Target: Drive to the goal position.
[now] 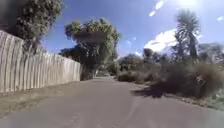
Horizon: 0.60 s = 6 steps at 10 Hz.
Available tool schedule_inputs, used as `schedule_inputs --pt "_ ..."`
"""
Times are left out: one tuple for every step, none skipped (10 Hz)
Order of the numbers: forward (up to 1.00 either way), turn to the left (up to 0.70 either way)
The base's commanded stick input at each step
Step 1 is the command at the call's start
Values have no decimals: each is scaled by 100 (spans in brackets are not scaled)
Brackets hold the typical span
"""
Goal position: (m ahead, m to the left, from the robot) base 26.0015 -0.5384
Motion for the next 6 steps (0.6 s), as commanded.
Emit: schedule_inputs --pt "100 0" --pt "100 0" --pt "100 0" --pt "100 0" --pt "100 0" --pt "100 0"
